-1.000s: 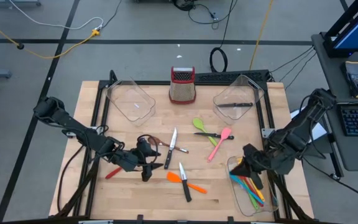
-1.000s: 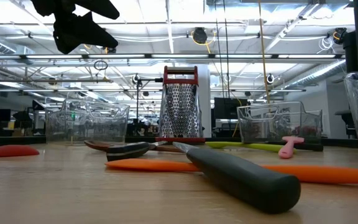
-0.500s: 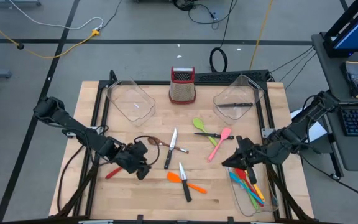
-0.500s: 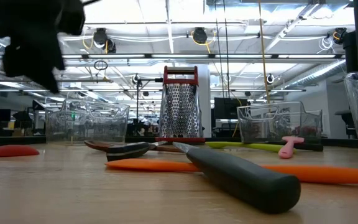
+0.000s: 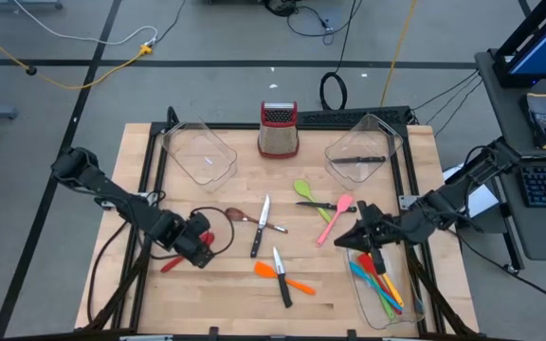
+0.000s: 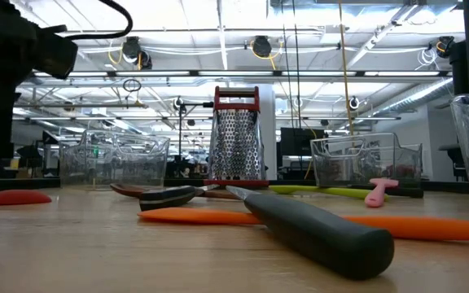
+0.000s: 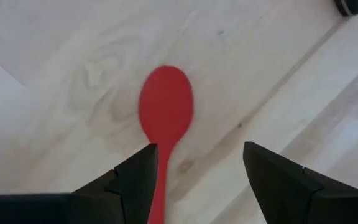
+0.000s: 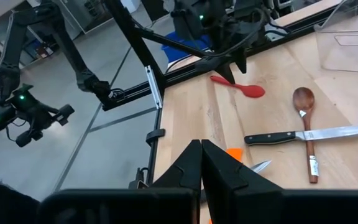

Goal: Pick & Place Kitchen Items
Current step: Put the red serving spoon into the top left transparent bin

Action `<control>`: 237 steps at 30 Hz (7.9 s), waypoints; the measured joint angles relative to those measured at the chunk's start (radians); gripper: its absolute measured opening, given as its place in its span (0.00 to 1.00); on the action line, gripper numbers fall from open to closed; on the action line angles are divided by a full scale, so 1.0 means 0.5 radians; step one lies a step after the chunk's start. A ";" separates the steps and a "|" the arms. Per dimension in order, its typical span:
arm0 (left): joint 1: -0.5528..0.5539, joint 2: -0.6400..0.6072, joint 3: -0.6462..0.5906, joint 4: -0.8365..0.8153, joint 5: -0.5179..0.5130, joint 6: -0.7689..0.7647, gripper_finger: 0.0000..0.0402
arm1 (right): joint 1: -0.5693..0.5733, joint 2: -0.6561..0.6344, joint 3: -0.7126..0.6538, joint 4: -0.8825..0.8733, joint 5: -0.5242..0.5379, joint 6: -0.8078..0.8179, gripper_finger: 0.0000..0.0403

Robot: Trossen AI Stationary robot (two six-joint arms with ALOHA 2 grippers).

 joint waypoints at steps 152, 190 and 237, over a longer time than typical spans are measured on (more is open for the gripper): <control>-0.560 0.733 -0.405 0.929 -1.125 -0.655 0.20 | -0.058 0.001 0.000 0.014 -0.026 0.031 0.00; -0.367 0.578 0.050 0.137 0.647 -0.176 0.37 | -0.058 0.000 0.000 0.014 -0.040 -0.004 0.00; -0.418 0.635 -0.001 0.360 0.414 -0.479 0.49 | -0.057 0.000 0.000 0.013 -0.035 0.009 0.00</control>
